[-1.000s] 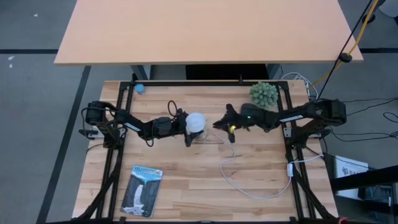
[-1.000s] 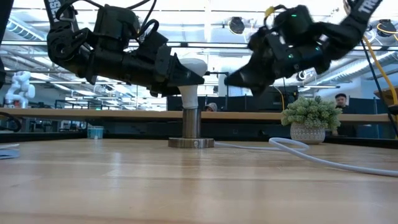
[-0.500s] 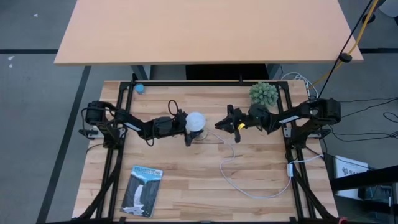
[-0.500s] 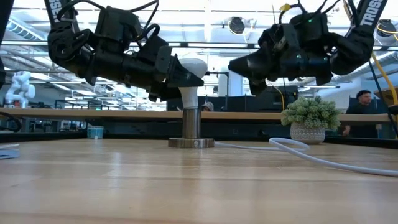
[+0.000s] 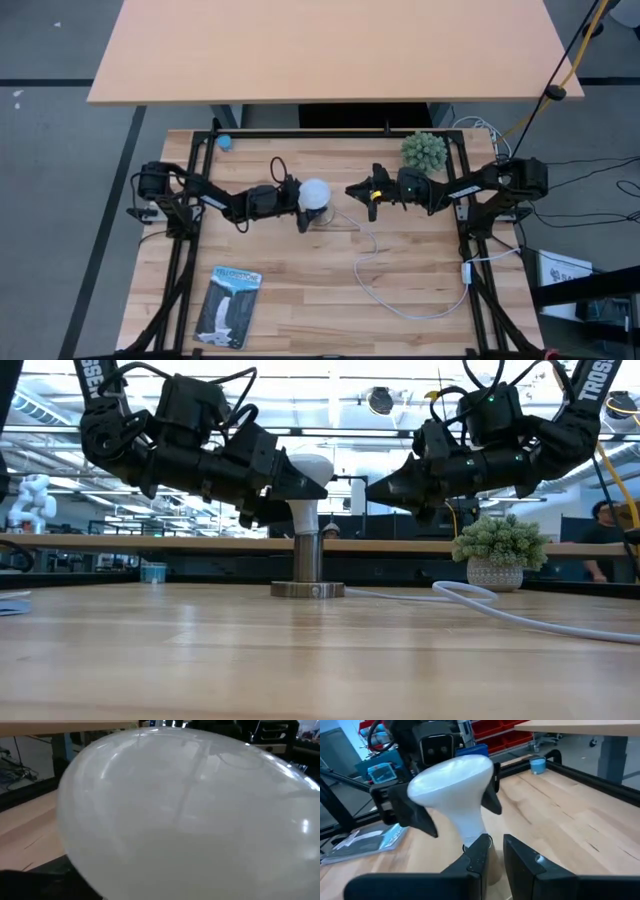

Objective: Screw lightbulb
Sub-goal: Insert the lightbulb into the lamp

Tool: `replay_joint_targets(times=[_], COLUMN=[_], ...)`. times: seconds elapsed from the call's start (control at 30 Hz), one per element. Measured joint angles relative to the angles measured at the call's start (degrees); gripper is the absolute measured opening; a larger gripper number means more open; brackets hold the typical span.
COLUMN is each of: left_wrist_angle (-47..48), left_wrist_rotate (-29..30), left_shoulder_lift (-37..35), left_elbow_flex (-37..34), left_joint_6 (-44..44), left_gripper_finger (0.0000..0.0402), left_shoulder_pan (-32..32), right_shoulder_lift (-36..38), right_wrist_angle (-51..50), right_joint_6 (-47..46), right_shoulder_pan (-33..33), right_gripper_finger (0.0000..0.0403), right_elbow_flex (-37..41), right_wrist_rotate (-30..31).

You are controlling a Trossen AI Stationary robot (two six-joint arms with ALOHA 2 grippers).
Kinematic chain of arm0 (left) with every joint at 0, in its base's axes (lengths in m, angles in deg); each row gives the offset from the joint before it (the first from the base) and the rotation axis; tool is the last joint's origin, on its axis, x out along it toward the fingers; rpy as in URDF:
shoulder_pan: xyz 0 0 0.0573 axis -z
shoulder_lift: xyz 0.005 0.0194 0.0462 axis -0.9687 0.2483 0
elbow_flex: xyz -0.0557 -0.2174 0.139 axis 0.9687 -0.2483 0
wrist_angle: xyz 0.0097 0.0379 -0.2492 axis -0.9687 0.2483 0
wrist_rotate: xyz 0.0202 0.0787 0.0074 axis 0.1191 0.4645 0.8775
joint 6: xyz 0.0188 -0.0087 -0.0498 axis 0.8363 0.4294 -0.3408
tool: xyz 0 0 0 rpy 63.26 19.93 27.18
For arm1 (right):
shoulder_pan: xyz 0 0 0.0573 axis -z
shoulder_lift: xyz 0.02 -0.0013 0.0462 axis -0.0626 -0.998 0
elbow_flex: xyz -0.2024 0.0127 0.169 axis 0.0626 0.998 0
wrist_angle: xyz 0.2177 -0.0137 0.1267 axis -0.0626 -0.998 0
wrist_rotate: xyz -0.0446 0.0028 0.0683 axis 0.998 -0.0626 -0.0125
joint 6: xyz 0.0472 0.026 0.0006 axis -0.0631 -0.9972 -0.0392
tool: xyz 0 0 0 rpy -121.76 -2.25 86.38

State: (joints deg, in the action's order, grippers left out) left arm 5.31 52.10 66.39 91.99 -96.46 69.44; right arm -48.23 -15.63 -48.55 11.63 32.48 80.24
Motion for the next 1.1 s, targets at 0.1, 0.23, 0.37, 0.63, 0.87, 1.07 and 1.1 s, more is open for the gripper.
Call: replay_joint_targets(times=[0.1, 0.23, 0.37, 0.63, 0.87, 1.07, 1.1], left_wrist_angle=[-0.01, 0.0, 0.0, 0.0, 0.0, 0.0, 0.0], left_wrist_rotate=[-0.7, -1.13, -1.2, -1.6, -2.62, -2.64, -2.64], left_shoulder_lift=[0.0, 0.0, 0.0, 0.0, 0.0, 0.0, 0.0], left_elbow_flex=[0.0, 0.0, 0.0, 0.0, 0.0, 0.0, 0.0], left_joint_6=[-0.48, -0.03, 0.61, 0.66, 0.71, 3.37, 3.66], left_gripper_finger=[0.0378, 0.0378, 0.0378, 0.0378, 0.0378, 0.0378, 0.0378], left_shoulder_pan=[-0.45, -0.56, -0.49, -0.38, -0.38, -0.12, -0.12], right_shoulder_lift=[0.0, 0.0, 0.0, -0.25, -3.35, -8.13, -8.79], right_wrist_angle=[-0.7, -12.46, -25.28, -21.18, -23.46, -20.45, -19.24], right_joint_6=[0.46, 2.04, 6.3, 9.25, 8.53, 7.95, 7.96], right_shoulder_pan=[0.0, -0.05, -0.33, 2.38, 1.73, 4.17, 4.38], right_gripper_finger=[0.0047, 0.0047, 0.0047, 0.0047, 0.0047, 0.0047, 0.0047], right_elbow_flex=[-0.23, -4.18, -9.3, -10.29, -12.52, -14.98, -15.56], right_wrist_rotate=[-2.88, -6.36, -5.89, -3.27, -11.05, -10.38, -12.53])
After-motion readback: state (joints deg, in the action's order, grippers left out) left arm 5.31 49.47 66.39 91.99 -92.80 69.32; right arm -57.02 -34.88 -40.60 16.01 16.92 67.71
